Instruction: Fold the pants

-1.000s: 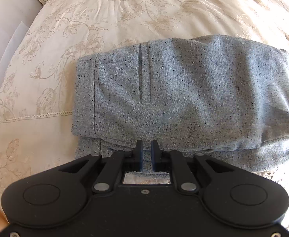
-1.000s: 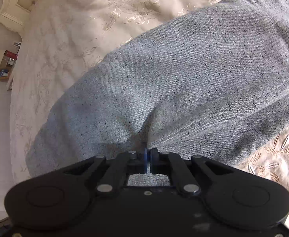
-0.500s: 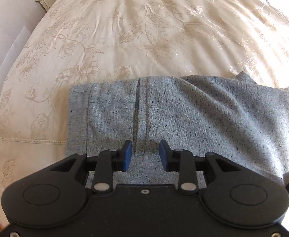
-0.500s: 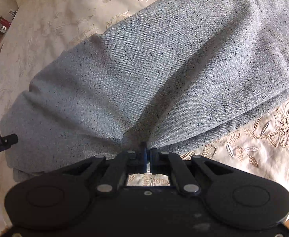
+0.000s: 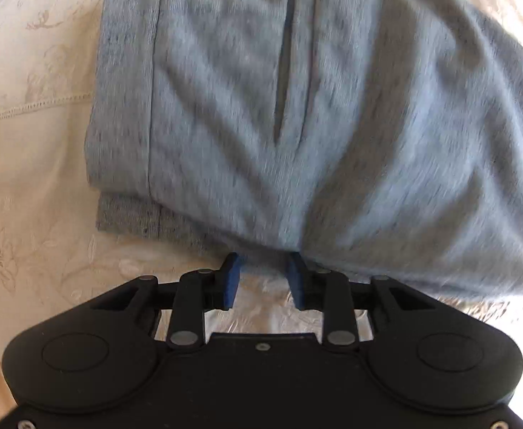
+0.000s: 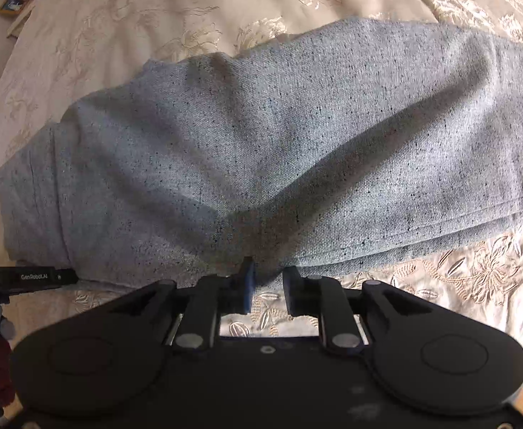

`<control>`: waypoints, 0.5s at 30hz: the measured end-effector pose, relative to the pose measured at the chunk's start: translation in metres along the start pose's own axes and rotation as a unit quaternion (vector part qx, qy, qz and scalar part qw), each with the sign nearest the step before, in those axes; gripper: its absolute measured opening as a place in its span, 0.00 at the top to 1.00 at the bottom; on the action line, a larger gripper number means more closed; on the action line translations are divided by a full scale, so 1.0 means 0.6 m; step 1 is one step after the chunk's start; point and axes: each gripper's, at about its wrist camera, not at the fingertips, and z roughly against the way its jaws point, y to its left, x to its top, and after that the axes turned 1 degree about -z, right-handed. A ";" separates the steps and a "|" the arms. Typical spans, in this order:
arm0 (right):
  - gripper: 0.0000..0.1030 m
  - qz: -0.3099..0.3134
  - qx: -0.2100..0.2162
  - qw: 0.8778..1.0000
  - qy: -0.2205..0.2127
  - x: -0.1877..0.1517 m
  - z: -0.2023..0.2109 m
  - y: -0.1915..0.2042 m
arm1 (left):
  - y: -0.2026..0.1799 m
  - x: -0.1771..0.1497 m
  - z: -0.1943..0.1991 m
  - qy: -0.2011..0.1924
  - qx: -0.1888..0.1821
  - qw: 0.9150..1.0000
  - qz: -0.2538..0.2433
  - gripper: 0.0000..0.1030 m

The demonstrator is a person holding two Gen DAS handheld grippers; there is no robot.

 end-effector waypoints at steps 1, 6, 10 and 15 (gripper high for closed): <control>0.73 0.014 0.002 1.000 -0.013 0.002 0.017 0.008 | 0.005 -0.007 -0.001 0.005 -0.003 1.000 0.003 0.70; 0.70 0.067 0.026 0.995 -0.065 0.029 0.045 0.054 | 0.004 -0.023 0.076 -0.062 -0.006 0.997 -0.041 0.78; 0.70 0.096 0.033 0.991 -0.086 0.065 0.004 0.097 | -0.009 0.015 0.140 -0.138 -0.028 0.989 -0.044 0.72; 0.68 0.131 0.004 0.990 -0.048 0.067 -0.080 0.122 | -0.039 0.091 0.121 -0.155 -0.012 0.987 -0.028 0.71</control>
